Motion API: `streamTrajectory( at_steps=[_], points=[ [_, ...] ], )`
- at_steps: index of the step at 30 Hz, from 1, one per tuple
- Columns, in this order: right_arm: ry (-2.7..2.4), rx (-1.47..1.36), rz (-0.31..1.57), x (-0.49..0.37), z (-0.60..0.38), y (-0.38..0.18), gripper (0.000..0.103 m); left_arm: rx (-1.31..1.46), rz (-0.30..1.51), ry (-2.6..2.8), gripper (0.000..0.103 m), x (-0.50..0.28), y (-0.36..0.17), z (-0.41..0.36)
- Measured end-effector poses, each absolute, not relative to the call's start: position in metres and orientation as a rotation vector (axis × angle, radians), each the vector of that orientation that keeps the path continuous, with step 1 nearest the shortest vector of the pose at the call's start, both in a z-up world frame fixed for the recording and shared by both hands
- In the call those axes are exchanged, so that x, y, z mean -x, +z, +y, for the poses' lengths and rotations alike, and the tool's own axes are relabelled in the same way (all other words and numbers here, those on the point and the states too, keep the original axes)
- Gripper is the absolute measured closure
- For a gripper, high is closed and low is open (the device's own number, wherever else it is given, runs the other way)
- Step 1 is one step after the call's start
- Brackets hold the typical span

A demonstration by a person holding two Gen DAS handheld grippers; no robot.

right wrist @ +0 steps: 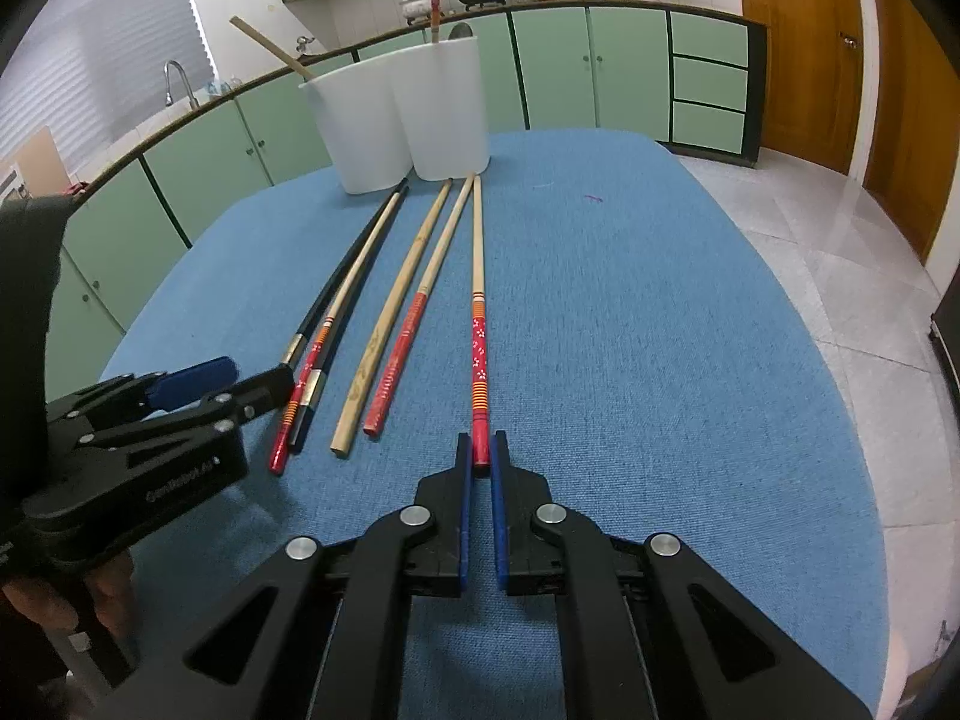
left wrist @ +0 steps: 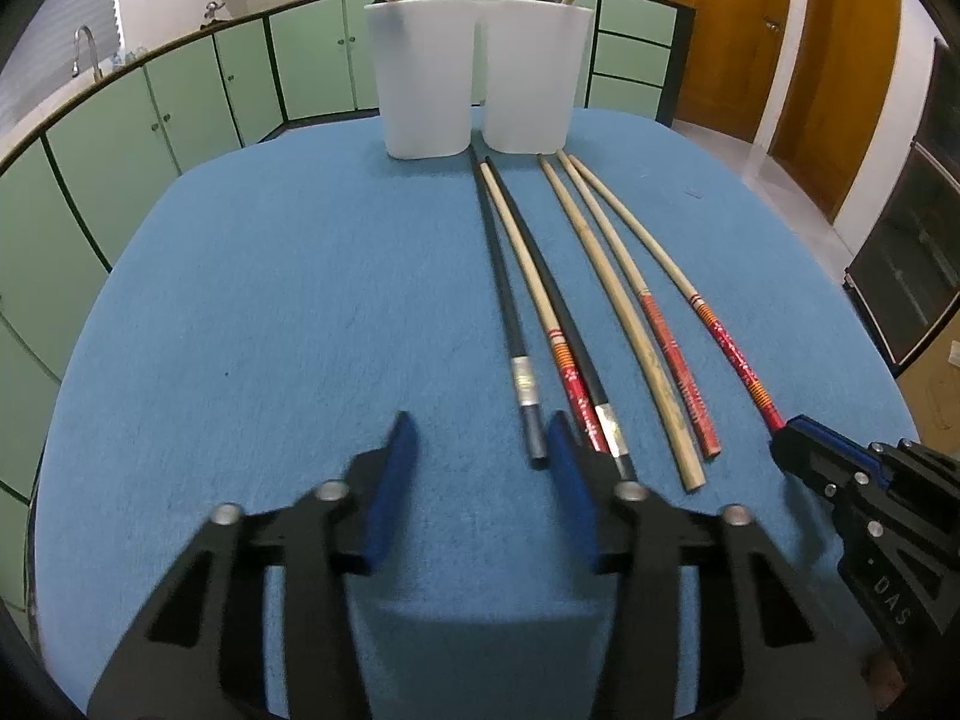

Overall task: Organize utensils
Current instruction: 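Grasp a red-patterned chopstick with the right tool while the left grasps a black chopstick, then lift both chopsticks and carry them toward the white holder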

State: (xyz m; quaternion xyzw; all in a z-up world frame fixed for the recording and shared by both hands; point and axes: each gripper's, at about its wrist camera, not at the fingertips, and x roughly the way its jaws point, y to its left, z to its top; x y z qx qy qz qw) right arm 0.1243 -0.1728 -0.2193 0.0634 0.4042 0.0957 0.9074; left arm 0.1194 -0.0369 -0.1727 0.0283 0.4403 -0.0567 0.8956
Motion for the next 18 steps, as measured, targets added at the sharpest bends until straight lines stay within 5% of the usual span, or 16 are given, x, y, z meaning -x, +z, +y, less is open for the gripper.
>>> streamTrajectory(
  at_steps=[12, 14, 16, 18],
  points=[
    [0.195, -0.131, 0.84, -0.1257, -0.1727, -0.22, 0.097, -0.039, 0.909, -0.105, 0.069, -0.1247, -0.1746, -0.0388],
    [0.197, -0.134, 0.842, -0.1267, -0.1726, -0.2201, 0.097, -0.033, 0.908, -0.109, 0.074, -0.1255, -0.1747, -0.0383],
    [0.205, -0.15, 0.843, -0.1285, -0.1748, -0.2204, 0.097, -0.021, 0.907, -0.122, 0.097, -0.1249, -0.1739, -0.0374],
    [0.208, -0.159, 0.842, -0.1285, -0.1755, -0.2203, 0.097, -0.009, 0.908, -0.126, 0.097, -0.1246, -0.1735, -0.0358]
  ],
)
